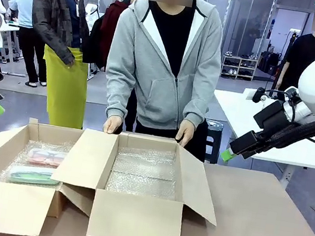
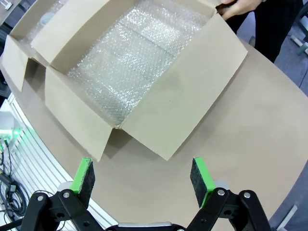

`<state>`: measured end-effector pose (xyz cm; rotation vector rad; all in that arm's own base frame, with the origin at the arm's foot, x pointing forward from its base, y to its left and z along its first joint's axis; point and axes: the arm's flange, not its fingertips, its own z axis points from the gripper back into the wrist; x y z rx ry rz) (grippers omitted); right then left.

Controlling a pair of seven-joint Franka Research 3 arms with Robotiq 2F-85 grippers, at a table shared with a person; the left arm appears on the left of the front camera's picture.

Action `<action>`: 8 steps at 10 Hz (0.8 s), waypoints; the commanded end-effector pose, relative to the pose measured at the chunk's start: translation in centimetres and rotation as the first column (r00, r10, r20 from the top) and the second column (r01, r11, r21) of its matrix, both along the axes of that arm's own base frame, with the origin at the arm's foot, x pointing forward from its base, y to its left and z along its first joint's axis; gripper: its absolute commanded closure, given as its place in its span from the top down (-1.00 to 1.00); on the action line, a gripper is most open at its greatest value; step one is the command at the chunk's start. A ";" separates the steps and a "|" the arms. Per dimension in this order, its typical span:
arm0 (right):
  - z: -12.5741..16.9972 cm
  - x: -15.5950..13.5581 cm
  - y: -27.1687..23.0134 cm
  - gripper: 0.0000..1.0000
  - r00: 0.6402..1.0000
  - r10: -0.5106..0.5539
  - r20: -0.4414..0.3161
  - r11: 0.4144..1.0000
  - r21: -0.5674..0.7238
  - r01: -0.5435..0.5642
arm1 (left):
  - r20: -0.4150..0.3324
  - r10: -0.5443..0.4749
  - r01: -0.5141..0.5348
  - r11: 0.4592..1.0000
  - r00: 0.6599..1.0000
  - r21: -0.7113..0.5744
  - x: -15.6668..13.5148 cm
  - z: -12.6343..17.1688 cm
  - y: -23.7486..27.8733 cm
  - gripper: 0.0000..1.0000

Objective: Pack the glasses set securely to prepare it for shipping.
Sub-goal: Position the Package Box on the left side of the table.

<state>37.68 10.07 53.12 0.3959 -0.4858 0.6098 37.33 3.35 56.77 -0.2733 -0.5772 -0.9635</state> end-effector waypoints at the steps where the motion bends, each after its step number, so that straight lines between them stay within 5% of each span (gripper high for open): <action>1: -0.2 0.1 0.1 1.00 1.000 0.002 0.014 1.000 -0.010 -0.002 | 0.004 0.020 -0.020 1.000 1.000 0.017 0.3 0.4 0.0 1.00; 8: -0.2 0.1 0.1 1.00 1.000 0.002 0.014 1.000 -0.010 -0.002 | 0.004 0.020 -0.020 1.000 1.000 0.017 0.3 0.4 0.0 1.00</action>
